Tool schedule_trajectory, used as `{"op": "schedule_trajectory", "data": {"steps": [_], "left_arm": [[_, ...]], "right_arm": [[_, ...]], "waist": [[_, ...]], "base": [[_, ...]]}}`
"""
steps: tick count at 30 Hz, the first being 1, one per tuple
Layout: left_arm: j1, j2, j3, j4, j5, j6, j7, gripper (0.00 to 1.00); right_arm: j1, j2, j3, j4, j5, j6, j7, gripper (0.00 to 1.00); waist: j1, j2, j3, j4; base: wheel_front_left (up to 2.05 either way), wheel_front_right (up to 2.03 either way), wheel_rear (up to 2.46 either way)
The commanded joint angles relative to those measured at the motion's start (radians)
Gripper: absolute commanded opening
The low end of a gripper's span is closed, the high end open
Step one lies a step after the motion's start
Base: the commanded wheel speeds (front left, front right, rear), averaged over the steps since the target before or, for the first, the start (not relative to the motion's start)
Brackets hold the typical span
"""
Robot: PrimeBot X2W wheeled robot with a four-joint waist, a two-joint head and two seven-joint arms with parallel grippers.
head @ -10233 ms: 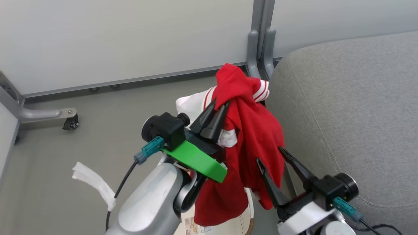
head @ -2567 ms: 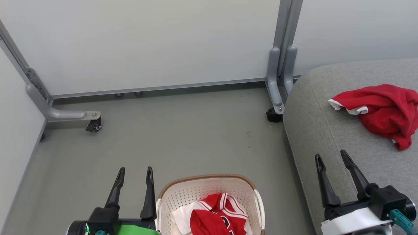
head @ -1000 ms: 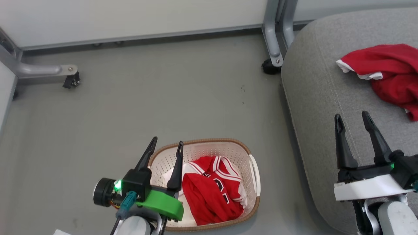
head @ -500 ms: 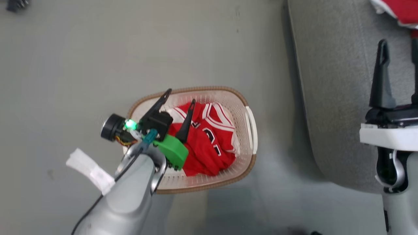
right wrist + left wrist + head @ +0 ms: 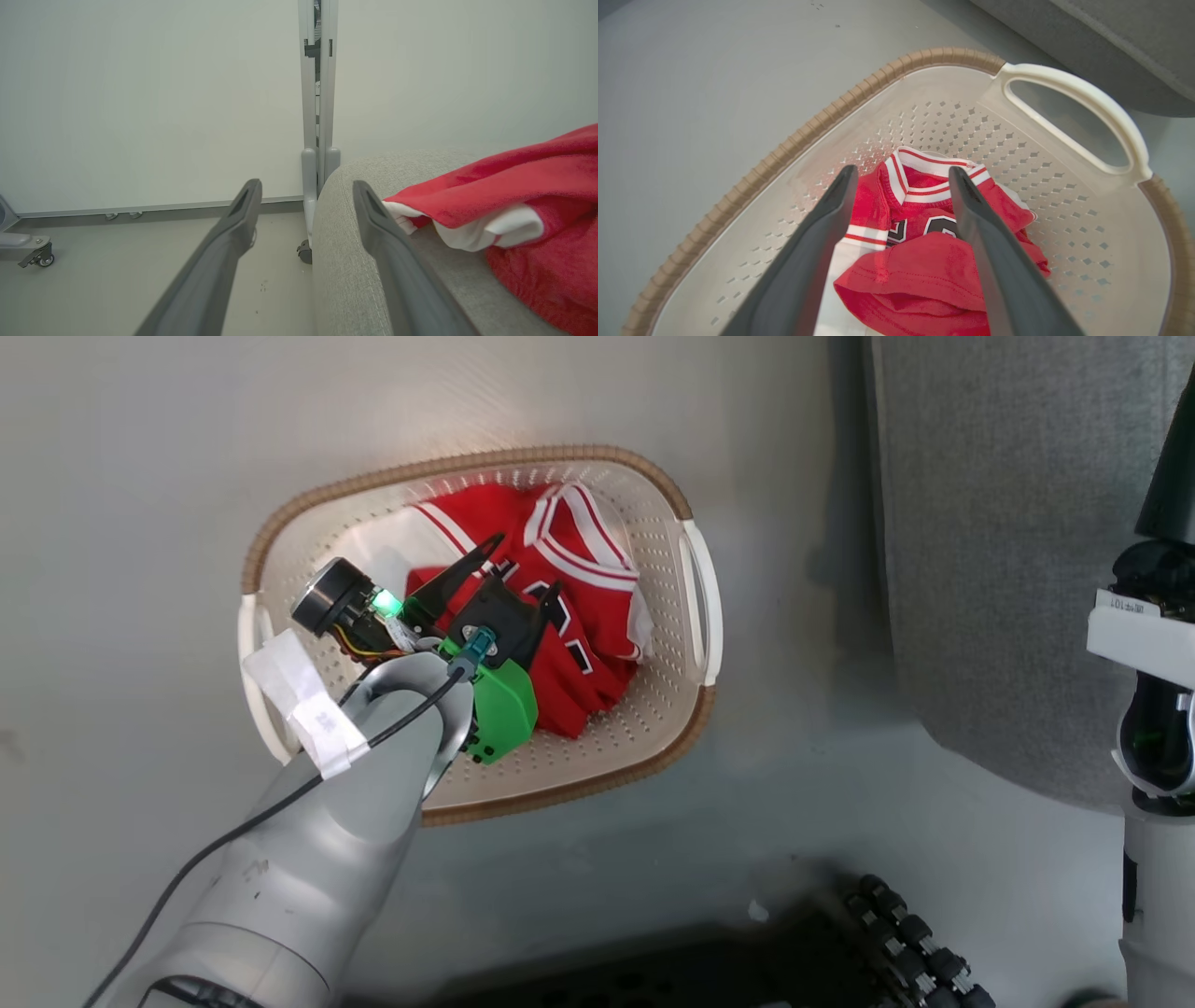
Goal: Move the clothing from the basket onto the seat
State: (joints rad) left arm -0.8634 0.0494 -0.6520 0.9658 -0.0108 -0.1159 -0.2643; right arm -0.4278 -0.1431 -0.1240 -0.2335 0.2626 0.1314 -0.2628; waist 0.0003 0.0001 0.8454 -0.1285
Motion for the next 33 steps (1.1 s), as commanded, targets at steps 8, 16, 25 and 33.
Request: {"op": "schedule_trajectory", "data": {"steps": [8, 16, 25, 33], "left_arm": [[-0.082, 0.019, -0.125, 0.143, 0.067, -0.015, 0.0, 1.0], [-0.132, 0.027, -0.227, 0.274, 0.093, -0.015, 0.006, 1.0], [-0.142, 0.051, -0.288, 0.313, 0.135, 0.025, 0.052, 1.0], [-0.168, 0.087, -0.292, 0.32, 0.128, 0.094, 0.089, 1.0]], "right_arm": [[-0.056, 0.032, 0.018, -0.023, -0.003, -0.001, -0.002, 1.0], [-0.068, 0.047, 0.053, -0.033, -0.011, -0.001, -0.002, 1.0], [-0.047, 0.058, 0.064, -0.044, -0.006, -0.001, -0.002, 1.0], [-0.071, 0.059, 0.086, -0.088, -0.013, -0.001, -0.002, 1.0]], "waist": [[-0.0003, -0.0001, 0.134, -0.074], [-0.0003, -0.0001, 0.153, -0.119], [-0.0003, -0.0001, 0.177, -0.157], [-0.0003, -0.0001, 0.217, -0.19]], "base": [[0.0, 0.0, 0.0], [0.0, 0.0, 0.0], [0.0, 0.0, 0.0], [0.0, 0.0, 0.0]]}}
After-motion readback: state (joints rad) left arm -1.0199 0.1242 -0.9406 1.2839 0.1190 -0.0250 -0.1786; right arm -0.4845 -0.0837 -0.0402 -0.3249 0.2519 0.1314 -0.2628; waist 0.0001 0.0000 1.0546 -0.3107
